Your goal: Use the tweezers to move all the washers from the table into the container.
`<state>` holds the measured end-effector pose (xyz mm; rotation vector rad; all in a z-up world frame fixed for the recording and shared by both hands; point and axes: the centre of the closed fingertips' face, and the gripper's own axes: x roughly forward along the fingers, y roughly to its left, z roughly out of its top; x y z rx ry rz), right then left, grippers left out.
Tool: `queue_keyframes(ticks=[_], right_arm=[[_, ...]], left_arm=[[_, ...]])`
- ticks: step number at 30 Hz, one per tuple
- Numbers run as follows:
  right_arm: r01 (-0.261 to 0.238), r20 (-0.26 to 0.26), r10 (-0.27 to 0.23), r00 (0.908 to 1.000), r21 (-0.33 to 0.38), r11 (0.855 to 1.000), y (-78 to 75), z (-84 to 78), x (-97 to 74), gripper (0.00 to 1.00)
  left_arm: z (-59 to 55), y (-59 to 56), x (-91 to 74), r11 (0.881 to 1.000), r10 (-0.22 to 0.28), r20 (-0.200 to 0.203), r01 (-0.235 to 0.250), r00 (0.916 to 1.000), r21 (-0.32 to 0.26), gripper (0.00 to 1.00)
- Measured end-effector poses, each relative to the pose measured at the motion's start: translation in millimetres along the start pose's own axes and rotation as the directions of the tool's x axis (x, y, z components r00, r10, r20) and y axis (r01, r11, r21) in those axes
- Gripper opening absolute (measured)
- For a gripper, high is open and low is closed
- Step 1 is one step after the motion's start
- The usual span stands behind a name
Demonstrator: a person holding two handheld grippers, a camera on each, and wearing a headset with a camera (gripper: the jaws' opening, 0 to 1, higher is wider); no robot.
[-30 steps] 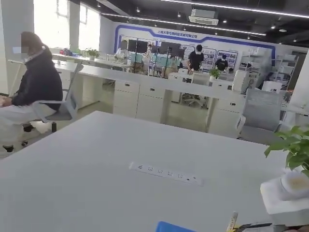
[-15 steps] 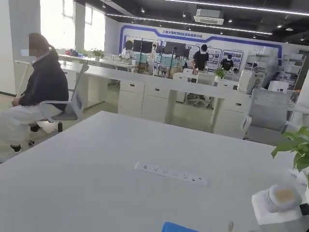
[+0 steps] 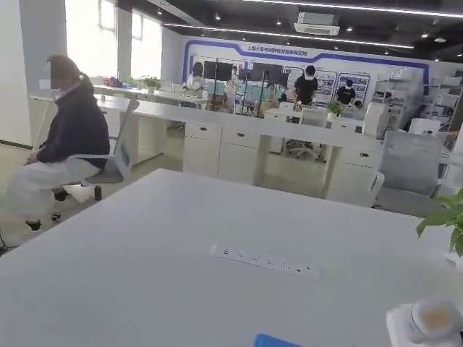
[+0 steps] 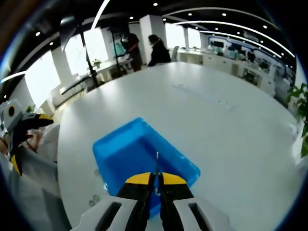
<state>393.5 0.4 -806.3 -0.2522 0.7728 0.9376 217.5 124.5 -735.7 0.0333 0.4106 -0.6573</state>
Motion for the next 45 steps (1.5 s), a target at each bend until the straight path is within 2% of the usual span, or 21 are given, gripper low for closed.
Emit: queue_keyframes(ticks=[4, 9, 14, 23, 26, 30, 33, 37, 45], right_arm=[[0.002, 0.007, -0.002, 1.0000, -0.008, 1.000, -2.1, -1.0, -1.5, 0.03], [0.009, 0.055, -0.009, 0.9985, 0.001, 1.000, -3.1, 3.1, -9.1, 0.04], [-0.013, 0.127, 0.013, 0.9918, 0.002, 1.000, 15.7, 13.8, -25.6, 0.03], [-0.048, 0.196, 0.054, 0.9792, -0.036, 0.998, 53.3, 29.5, -48.6, 0.03], [-0.054, 0.195, 0.065, 0.9787, -0.057, 0.997, 63.9, 30.1, -51.6, 0.03], [-0.089, 0.198, 0.097, 0.9754, -0.052, 0.995, 79.2, 28.0, -52.6, 0.03], [-0.115, 0.181, 0.124, 0.9756, -0.057, 0.992, 90.7, 21.8, -49.5, 0.03], [-0.150, 0.144, 0.156, 0.9772, -0.048, 0.987, 103.2, 6.5, -39.9, 0.03], [-0.198, 0.074, 0.197, 0.9777, 0.004, 0.980, 115.0, -25.6, -22.1, 0.03]], left_arm=[[0.9, 1.9, -0.4, 1.000, 0.006, 0.006, -0.006, 1.0000, -0.007, 0.96], [0.6, 2.7, 0.5, 1.000, 0.009, 0.009, -0.009, 0.9999, -0.016, 0.97], [1.2, 1.8, 1.9, 1.000, 0.008, 0.013, -0.008, 0.9999, -0.020, 0.96], [-0.8, -3.5, 4.7, 1.000, -0.009, 0.007, 0.009, 0.9999, -0.021, 0.96], [0.1, -4.4, 4.9, 1.000, -0.011, 0.010, 0.011, 0.9999, -0.018, 0.96], [-0.2, -5.1, 4.9, 1.000, -0.014, 0.008, 0.014, 0.9999, -0.016, 0.96], [-1.6, -5.4, 4.8, 1.000, -0.016, 0.005, 0.016, 0.9999, -0.018, 0.96], [-1.9, -5.6, 4.6, 1.000, -0.017, 0.005, 0.017, 0.9998, -0.020, 0.96], [-2.4, -6.2, 5.0, 1.000, -0.019, 0.004, 0.019, 0.9998, -0.020, 0.96]])
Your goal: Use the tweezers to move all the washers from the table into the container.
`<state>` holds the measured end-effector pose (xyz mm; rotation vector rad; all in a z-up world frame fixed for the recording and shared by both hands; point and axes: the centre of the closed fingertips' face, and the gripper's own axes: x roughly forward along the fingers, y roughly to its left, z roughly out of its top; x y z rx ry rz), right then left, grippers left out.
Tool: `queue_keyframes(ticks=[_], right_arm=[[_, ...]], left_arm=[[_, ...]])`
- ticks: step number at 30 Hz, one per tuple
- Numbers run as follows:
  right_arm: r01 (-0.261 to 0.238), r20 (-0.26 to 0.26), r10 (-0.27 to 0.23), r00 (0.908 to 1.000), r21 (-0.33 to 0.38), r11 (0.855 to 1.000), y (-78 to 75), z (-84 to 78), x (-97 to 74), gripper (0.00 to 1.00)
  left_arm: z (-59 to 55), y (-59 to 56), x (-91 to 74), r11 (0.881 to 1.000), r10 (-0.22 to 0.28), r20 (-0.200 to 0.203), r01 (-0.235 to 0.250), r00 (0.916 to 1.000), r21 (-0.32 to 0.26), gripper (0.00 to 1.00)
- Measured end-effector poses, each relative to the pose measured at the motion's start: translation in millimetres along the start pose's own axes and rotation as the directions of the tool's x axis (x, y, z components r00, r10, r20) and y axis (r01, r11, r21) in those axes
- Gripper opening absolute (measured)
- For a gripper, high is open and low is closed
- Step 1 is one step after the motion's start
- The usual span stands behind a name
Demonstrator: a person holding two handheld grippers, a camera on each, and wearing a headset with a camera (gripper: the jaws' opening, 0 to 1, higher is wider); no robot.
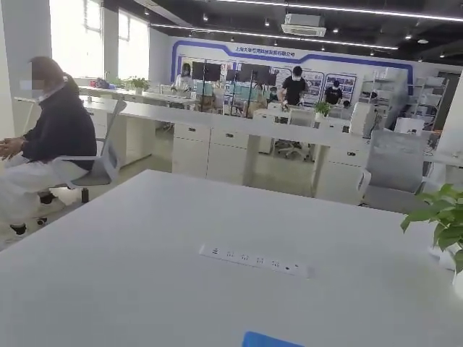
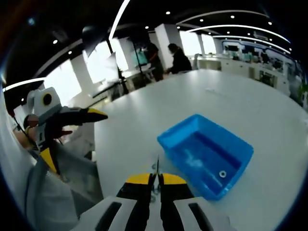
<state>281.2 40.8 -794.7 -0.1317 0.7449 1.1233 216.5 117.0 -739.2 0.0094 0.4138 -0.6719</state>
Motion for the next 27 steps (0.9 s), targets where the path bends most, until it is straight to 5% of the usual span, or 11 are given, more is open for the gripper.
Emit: queue_keyframes(ticks=[17, 23, 27], right_arm=[[-0.025, -0.047, 0.026, 0.9986, 0.006, 1.000, 14.6, -21.5, 8.1, 0.04], [-0.028, -0.074, 0.017, 0.9971, -0.139, 0.990, 29.7, -24.8, 8.7, 0.04], [-0.020, -0.096, -0.009, 0.9954, -0.299, 0.954, 41.3, -28.1, 10.8, 0.04]], left_arm=[[-3.2, -2.2, 1.9, 1.000, -0.007, -0.014, 0.007, 0.9999, 0.005, 0.96], [-4.8, -3.5, 3.8, 1.000, -0.008, -0.020, 0.008, 0.9998, 0.010, 0.96], [-5.8, -4.0, 4.6, 1.000, -0.008, -0.022, 0.008, 0.9997, 0.016, 0.96]])
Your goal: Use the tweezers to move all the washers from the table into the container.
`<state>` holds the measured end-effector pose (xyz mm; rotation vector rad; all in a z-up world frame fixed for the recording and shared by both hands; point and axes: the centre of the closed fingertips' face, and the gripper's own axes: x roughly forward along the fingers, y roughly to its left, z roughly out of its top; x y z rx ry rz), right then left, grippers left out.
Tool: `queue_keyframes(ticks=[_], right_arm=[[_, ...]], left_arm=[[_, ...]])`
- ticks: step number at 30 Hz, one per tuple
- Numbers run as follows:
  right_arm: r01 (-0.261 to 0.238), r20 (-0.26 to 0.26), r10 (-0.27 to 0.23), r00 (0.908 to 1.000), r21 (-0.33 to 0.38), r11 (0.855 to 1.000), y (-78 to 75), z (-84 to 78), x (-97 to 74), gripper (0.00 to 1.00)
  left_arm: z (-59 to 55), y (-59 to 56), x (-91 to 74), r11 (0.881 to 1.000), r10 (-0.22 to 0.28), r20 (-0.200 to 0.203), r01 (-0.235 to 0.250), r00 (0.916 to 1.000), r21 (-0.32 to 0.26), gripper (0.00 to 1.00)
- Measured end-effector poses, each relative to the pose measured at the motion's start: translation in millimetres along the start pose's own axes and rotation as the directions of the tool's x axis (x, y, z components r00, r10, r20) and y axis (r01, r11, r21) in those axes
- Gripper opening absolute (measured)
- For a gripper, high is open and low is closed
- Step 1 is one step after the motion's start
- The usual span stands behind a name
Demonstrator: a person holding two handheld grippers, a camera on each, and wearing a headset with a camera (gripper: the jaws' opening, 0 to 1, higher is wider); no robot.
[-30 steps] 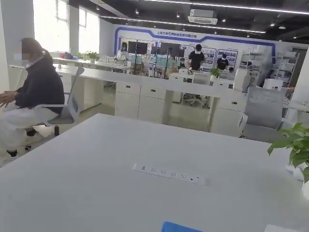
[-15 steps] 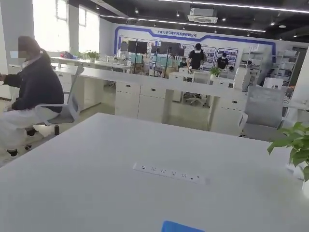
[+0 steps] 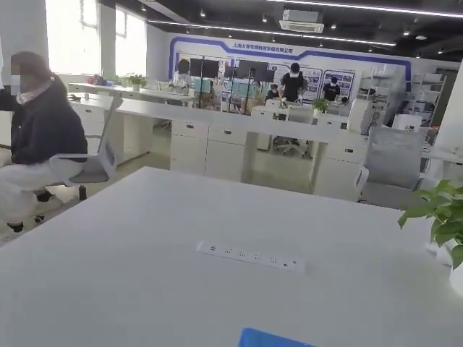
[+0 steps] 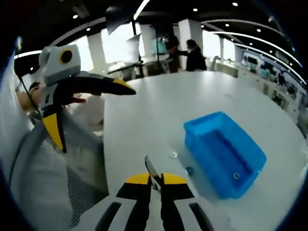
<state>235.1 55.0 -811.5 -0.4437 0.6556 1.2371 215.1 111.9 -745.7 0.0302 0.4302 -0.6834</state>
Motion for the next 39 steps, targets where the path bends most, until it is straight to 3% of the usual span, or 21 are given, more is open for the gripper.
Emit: queue_keyframes(ticks=[4, 8, 16, 21, 24, 29, 31, 33, 35, 39], right_arm=[[0.014, -0.028, -0.017, 0.9995, -0.122, 0.992, 6.5, 0.6, 1.6, 0.03], [0.025, -0.026, -0.028, 0.9993, -0.107, 0.994, 1.6, 1.9, 1.8, 0.03], [0.032, 0.035, -0.031, 0.9989, -0.024, 0.999, -18.8, 25.7, -15.9, 0.03], [0.013, 0.138, -0.031, 0.9899, 0.128, 0.992, -38.1, 53.3, -32.4, 0.03], [0.007, 0.179, -0.042, 0.9830, 0.195, 0.981, -53.4, 63.9, -40.7, 0.03], [0.020, 0.227, -0.095, 0.9693, 0.315, 0.949, -86.0, 74.0, -51.4, 0.03], [0.030, 0.229, -0.115, 0.9664, 0.345, 0.938, -100.0, 73.5, -53.2, 0.03], [0.039, 0.222, -0.139, 0.9651, 0.401, 0.915, -112.7, 70.9, -52.5, 0.03], [0.049, 0.219, -0.156, 0.9632, 0.428, 0.903, -125.3, 68.1, -50.4, 0.03], [0.068, 0.184, -0.171, 0.9678, 0.463, 0.884, -140.9, 59.3, -42.3, 0.03]], left_arm=[[0.2, 0.5, 0.4, 1.000, 0.004, 0.005, -0.004, 1.0000, -0.001, 0.96], [-0.1, 1.0, 0.8, 1.000, 0.007, 0.009, -0.007, 0.9999, -0.003, 0.96], [0.5, 2.5, 0.6, 1.000, 0.012, 0.019, -0.012, 0.9998, -0.010, 0.95], [1.1, 2.6, 0.1, 1.000, 0.012, 0.026, -0.011, 0.9996, -0.019, 0.95], [0.8, 2.5, 0.0, 1.000, 0.011, 0.025, -0.011, 0.9996, -0.019, 0.95], [0.9, 1.9, 0.0, 1.000, 0.007, 0.026, -0.007, 0.9996, -0.020, 0.95], [0.5, 1.7, 0.0, 1.000, 0.006, 0.024, -0.005, 0.9997, -0.021, 0.95], [0.2, 1.6, 0.0, 1.000, 0.006, 0.023, -0.005, 0.9997, -0.020, 0.94], [0.3, 1.7, -0.1, 1.000, 0.006, 0.025, -0.006, 0.9997, -0.021, 0.94], [0.4, 2.5, -0.3, 1.000, 0.009, 0.026, -0.009, 0.9996, -0.024, 0.94]])
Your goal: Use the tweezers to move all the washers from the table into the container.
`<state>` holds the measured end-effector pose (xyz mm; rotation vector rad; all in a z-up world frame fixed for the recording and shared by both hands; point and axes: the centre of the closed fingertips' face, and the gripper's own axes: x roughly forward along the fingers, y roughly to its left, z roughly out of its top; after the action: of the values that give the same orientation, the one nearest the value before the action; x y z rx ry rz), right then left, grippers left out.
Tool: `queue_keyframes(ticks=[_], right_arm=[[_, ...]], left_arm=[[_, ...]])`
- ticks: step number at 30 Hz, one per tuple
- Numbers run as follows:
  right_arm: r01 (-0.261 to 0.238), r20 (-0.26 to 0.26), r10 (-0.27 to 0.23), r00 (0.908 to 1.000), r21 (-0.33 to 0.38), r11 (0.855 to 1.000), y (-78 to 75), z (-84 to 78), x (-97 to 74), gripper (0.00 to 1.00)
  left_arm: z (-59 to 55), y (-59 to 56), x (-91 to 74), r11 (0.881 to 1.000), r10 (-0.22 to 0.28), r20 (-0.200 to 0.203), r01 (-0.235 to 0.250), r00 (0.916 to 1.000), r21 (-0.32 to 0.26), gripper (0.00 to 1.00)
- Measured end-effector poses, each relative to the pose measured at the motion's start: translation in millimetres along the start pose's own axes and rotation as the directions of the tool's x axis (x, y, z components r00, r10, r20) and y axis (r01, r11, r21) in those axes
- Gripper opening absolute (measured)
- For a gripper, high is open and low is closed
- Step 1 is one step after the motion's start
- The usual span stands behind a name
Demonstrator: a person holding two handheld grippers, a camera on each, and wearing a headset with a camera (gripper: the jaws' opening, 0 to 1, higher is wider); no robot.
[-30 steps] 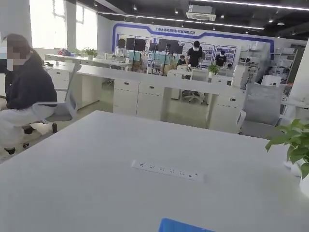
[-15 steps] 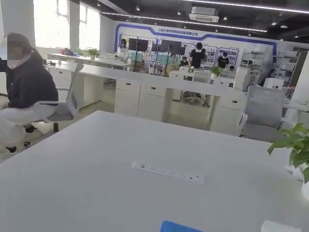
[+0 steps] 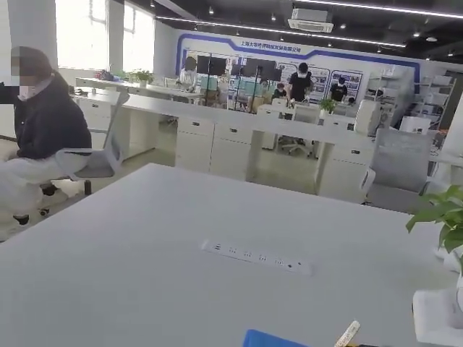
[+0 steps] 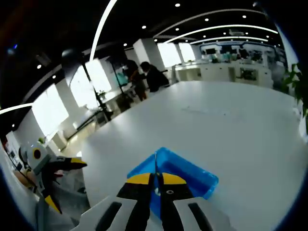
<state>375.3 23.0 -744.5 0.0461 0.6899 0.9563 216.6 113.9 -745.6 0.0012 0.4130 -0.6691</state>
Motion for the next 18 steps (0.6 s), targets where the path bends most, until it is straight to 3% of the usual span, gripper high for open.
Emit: queue_keyframes(ticks=[9, 18], right_arm=[[0.053, -0.084, -0.052, 0.9951, 0.005, 0.999, -25.4, -18.9, 24.9, 0.03], [0.079, -0.124, -0.078, 0.9892, 0.007, 0.997, -45.1, -30.9, 38.7, 0.03]], left_arm=[[-0.5, 0.9, 0.1, 1.000, 0.003, -0.002, -0.003, 1.0000, -0.003, 0.94], [-1.4, 0.7, 0.9, 1.000, 0.001, -0.005, -0.001, 1.0000, -0.003, 0.94]])
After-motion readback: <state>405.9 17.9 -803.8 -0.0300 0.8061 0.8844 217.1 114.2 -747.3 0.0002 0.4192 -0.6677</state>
